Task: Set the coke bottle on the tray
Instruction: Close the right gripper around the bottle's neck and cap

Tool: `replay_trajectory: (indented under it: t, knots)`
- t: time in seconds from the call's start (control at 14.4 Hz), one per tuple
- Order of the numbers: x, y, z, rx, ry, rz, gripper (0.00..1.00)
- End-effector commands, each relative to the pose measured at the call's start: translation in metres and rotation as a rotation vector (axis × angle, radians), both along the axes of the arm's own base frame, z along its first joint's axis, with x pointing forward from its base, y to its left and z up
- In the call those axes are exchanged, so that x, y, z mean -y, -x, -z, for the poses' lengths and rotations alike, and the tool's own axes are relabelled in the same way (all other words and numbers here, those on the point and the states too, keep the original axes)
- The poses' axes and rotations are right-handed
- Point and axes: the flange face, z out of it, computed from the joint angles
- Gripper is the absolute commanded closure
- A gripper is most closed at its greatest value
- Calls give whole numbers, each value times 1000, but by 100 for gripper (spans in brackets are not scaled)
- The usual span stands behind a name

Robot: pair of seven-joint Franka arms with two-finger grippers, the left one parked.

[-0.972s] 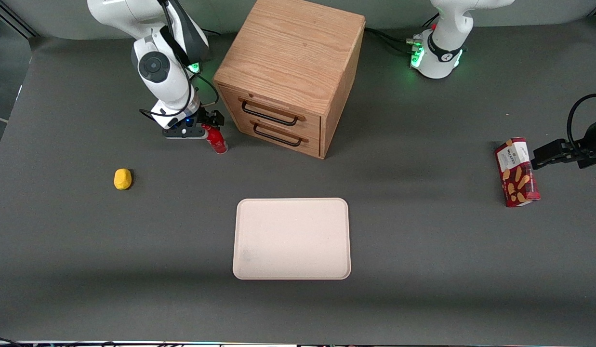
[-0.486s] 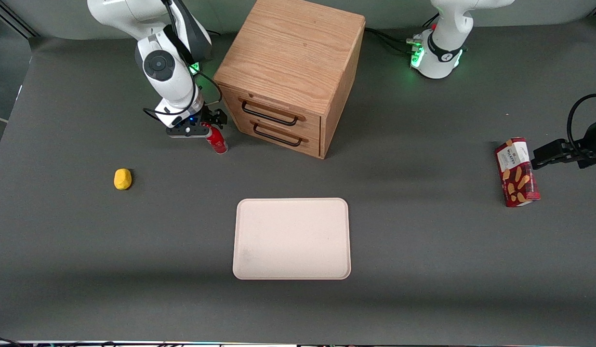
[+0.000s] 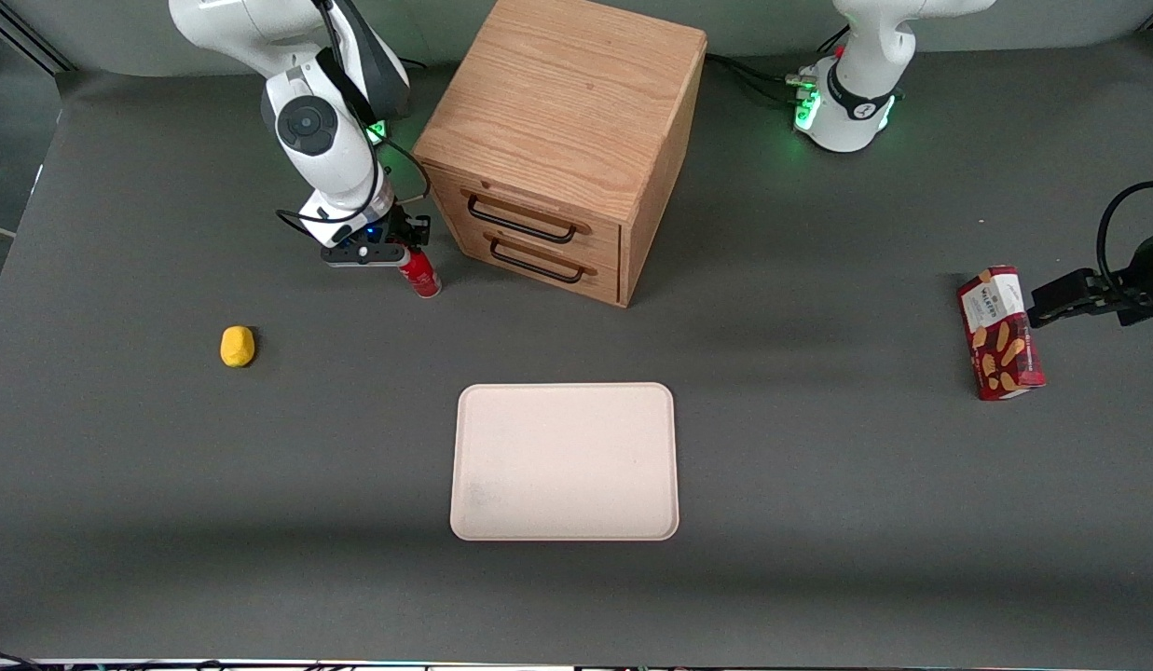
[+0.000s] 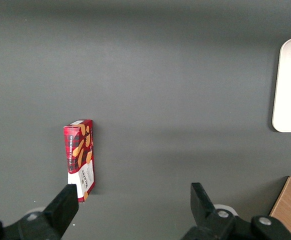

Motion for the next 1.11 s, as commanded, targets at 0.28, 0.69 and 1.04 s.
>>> replay_trajectory:
  t: [0.28,0.69,1.04]
  knots:
    - [-4,-8,-14,15,-23,7,100]
    - [-9,-67,-113,-43,-27,4,100]
    - [-4,-137,-205,-55,-77,26,100]
